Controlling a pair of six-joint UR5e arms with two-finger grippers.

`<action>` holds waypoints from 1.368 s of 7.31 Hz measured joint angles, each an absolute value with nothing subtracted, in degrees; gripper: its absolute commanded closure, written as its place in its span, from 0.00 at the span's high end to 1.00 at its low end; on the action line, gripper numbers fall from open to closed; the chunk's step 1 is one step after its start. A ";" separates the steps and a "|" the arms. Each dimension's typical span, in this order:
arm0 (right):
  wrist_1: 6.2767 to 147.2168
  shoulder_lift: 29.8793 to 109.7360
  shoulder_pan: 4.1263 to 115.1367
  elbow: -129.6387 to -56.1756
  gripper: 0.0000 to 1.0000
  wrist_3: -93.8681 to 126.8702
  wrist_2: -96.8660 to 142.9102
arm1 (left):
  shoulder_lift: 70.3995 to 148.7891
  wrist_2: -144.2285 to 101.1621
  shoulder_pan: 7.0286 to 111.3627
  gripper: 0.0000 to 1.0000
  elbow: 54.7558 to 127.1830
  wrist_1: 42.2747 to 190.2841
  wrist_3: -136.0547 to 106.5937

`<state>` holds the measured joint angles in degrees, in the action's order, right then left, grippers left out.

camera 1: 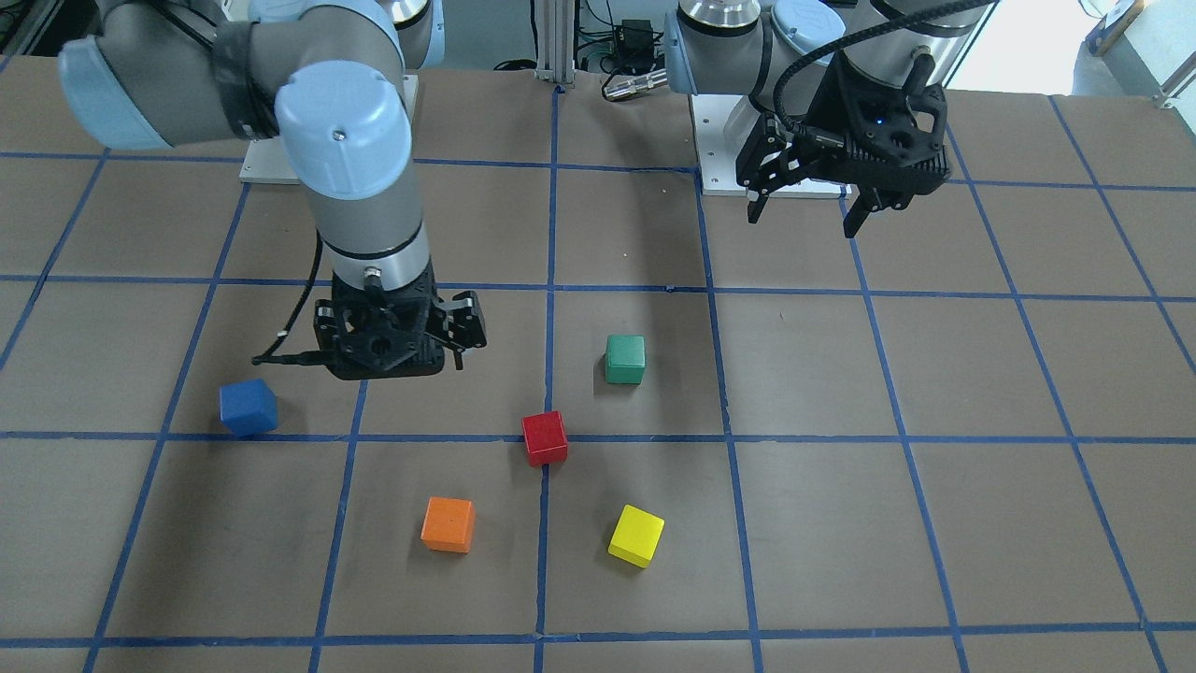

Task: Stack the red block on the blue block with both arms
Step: 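Set down the red cube with the left gripper while the right gripper reaches it, then close the right gripper on the red cube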

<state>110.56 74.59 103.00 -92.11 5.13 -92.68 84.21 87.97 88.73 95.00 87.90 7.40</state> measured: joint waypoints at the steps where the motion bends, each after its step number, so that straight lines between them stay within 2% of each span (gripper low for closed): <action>1: 112.61 72.02 104.75 -91.01 1.00 4.94 -92.03 | 83.36 89.10 88.50 1.00 95.79 87.88 6.75; 6: 121.91 61.53 108.62 -90.36 1.00 4.54 -87.63 | 84.05 89.36 88.47 1.00 95.38 88.14 1.23; 10: 122.10 58.45 109.56 -90.38 1.00 4.75 -86.62 | 85.54 89.46 88.53 1.00 92.95 88.09 1.26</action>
